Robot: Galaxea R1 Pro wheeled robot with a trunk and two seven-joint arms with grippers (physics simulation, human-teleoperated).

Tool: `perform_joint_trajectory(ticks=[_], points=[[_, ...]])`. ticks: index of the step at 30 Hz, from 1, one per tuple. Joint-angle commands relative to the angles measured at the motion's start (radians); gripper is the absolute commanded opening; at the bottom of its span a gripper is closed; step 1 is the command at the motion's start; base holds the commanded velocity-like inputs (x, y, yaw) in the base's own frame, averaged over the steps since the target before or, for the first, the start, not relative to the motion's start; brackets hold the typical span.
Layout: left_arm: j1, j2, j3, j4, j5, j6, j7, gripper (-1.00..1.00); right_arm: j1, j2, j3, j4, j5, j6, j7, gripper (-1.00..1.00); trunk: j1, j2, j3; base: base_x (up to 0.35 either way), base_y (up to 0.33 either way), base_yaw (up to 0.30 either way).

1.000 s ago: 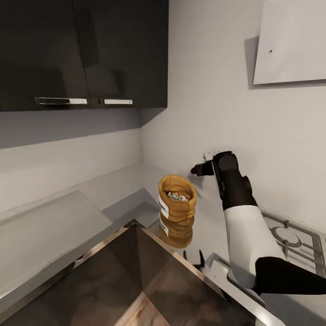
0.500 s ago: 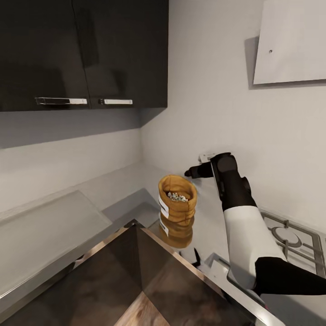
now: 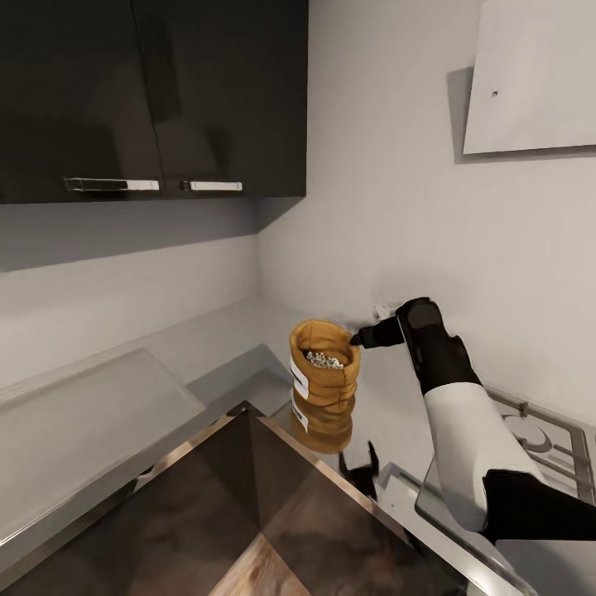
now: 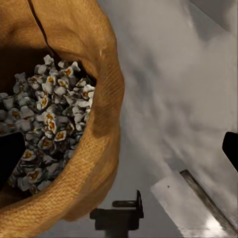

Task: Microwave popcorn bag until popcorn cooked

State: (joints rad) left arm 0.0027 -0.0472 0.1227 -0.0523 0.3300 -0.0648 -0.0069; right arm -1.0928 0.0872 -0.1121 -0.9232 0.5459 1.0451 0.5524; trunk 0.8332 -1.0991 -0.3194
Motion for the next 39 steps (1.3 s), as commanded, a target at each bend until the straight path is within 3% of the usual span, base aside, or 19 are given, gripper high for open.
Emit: perform_joint_trajectory(ticks=[1, 14, 19, 27, 32, 39], points=[[0.000, 0.000, 0.008, -0.001, 0.000, -0.001, -0.001, 1.00, -0.001, 0.000, -0.004, 0.010, 0.009, 0.002, 0.011, 1.00, 0.000, -0.001, -0.001, 0.000, 0.000, 0.000], [0.000, 0.000, 0.008, -0.001, 0.000, -0.001, -0.001, 1.00, -0.001, 0.006, -0.004, 0.030, 0.009, 0.002, 0.057, 1.00, 0.000, -0.001, -0.001, 0.000, 0.000, 0.000], [0.000, 0.000, 0.009, -0.003, -0.001, -0.003, 0.001, 1.00, 0.016, 0.023, -0.022, 0.013, 0.016, 0.002, 0.041, 1.00, 0.000, -0.001, -0.001, 0.000, 0.000, 0.000], [0.000, 0.001, 0.010, -0.002, -0.002, -0.003, 0.001, 1.00, 0.052, 0.019, -0.032, 0.020, 0.010, 0.001, 0.032, 1.00, 0.000, -0.001, -0.001, 0.000, 0.000, 0.000], [0.000, 0.001, 0.011, -0.003, -0.002, -0.003, 0.001, 1.00, 0.053, 0.037, -0.060, 0.018, 0.009, -0.003, 0.005, 1.00, 0.000, -0.001, -0.001, 0.000, 0.000, 0.000], [0.000, 0.001, 0.012, -0.003, -0.003, -0.003, 0.001, 1.00, 0.053, 0.041, -0.106, 0.018, 0.006, -0.004, -0.038, 1.00, 0.000, -0.001, -0.001, 0.000, 0.122, 0.000]])
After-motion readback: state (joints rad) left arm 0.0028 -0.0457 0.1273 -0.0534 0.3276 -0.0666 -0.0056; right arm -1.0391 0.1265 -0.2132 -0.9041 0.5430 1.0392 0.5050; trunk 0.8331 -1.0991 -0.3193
